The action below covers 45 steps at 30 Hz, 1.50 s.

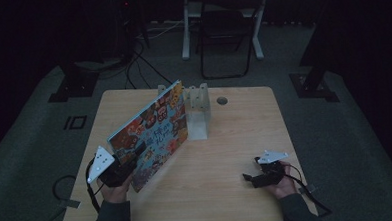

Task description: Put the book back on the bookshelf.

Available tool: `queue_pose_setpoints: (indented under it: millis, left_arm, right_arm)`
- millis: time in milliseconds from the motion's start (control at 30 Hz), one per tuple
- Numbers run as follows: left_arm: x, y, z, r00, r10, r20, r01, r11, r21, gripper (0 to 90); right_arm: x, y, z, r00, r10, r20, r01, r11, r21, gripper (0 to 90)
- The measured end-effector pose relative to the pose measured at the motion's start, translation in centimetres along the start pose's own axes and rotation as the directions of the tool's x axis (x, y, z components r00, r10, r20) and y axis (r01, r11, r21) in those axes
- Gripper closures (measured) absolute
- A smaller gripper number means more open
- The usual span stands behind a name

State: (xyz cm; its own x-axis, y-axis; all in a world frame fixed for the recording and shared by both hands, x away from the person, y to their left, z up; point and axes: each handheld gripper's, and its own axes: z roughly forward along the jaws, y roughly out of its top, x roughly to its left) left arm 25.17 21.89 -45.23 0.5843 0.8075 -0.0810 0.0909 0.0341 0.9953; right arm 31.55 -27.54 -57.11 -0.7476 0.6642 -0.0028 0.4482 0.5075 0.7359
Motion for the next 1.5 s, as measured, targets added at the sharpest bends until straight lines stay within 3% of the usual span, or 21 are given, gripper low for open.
queue_pose_setpoints:
  millis: [900,1500]
  left_arm:
    - [0.5,-0.2,-0.5,0.9962,-0.004,-0.087,0.004,1.0,0.003,81.5]
    - [0.6,-0.4,0.6,0.9915,-0.016,-0.129,0.017,0.9998,0.009,81.5]
  right_arm:
    - [0.0,0.0,0.0,1.0,-0.002,-0.002,0.002,1.0,0.0,12.2]
    - [0.0,0.0,0.0,1.0,-0.003,-0.003,0.003,1.0,0.0,12.2]
